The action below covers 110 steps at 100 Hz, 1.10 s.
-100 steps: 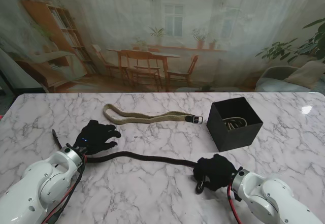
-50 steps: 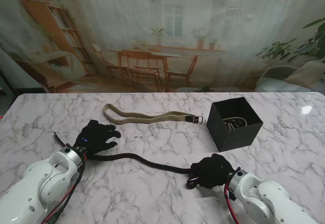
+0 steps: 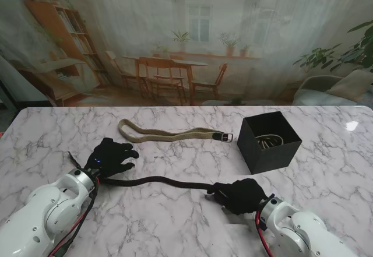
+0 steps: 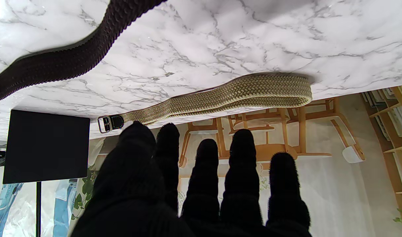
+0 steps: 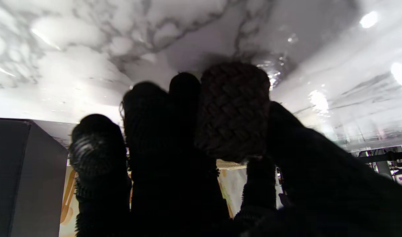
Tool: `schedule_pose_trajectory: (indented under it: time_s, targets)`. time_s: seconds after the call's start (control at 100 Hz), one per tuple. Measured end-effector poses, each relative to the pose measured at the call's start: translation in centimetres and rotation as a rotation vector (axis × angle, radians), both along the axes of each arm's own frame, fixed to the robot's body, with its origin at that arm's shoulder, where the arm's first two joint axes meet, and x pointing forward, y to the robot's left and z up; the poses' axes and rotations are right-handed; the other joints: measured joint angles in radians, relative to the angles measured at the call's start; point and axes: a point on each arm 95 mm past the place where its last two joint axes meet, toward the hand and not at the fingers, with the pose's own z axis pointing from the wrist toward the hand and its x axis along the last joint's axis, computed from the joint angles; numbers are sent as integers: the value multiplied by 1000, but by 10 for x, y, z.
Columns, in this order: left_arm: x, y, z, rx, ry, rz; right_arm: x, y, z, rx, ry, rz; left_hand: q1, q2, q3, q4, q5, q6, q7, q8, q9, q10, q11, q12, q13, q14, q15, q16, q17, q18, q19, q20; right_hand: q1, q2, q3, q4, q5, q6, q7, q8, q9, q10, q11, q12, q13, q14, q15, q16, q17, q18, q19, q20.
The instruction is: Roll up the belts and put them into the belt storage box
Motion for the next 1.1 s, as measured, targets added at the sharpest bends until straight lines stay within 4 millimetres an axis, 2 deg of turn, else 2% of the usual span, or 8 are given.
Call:
schedule_pose_trajectory:
  time_s: [0.17,0.3,0.47,0.55,0.69,0.82,0.95,1.1]
  targets:
    - [0,0,0,0,0,-1,0,1,-1,21,2,-1,0,0,0,0,0,0,0,0,0,0,0,0,0,0,0,0,0,0,0,0,24,34,0,-2,330,-62,79,4,4,28,7,-6,1,24,23,-22,24,26,11,-49]
    - [0,0,0,0,0,-1,-1,0,-2,50,-15,5,0,0,0,0,0,0,0,0,0,0,0,0,0,0,0,0,0,0,0,0,31,-8,-4,-73,455,170,250,-125,30,28,5,-17,12,24,-14,-65,3,2,3,-50]
    - [0,0,0,1,1,-1,-1,-1,2,32,35,10,0,0,0,0,0,0,0,0,0,0,0,0,0,0,0,0,0,0,0,0,-347,32,-41,21,504,344,3,140,35,-13,-55,-68,10,7,-259,-128,-69,-63,-31,-19]
    - [0,-1,-1,0,3,-2,-1,-1,6,36,75,8,0,0,0,0,0,0,0,0,0,0,0,0,0,0,0,0,0,0,0,0,-396,53,-152,27,501,385,-51,154,19,-17,-78,-92,-5,4,-366,-146,-111,-84,-57,0]
    - [0,-1,-1,-3,6,-2,-1,-3,12,14,132,23,0,0,0,0,0,0,0,0,0,0,0,0,0,0,0,0,0,0,0,0,-396,52,-166,47,426,460,-123,172,-59,-20,-91,-117,-77,-13,-477,-174,-194,-134,-130,7]
    - [0,-1,-1,-4,7,-2,-2,-3,25,-45,216,61,0,0,0,0,0,0,0,0,0,0,0,0,0,0,0,0,0,0,0,0,-337,-38,62,110,331,484,-184,194,-144,-31,-176,-189,-157,-47,-576,-239,-270,-193,-216,-15]
    - [0,-1,-1,-4,9,-2,-3,-5,28,-73,209,81,0,0,0,0,0,0,0,0,0,0,0,0,0,0,0,0,0,0,0,0,-233,-163,438,283,267,492,-224,219,-205,-64,-221,-215,-219,-89,-611,-275,-317,-223,-257,-42]
    - [1,-1,0,-5,9,-2,-4,-6,29,-113,181,85,0,0,0,0,0,0,0,0,0,0,0,0,0,0,0,0,0,0,0,0,-68,-223,492,302,244,492,-225,241,-220,-99,-228,-217,-231,-113,-639,-284,-321,-245,-266,-50]
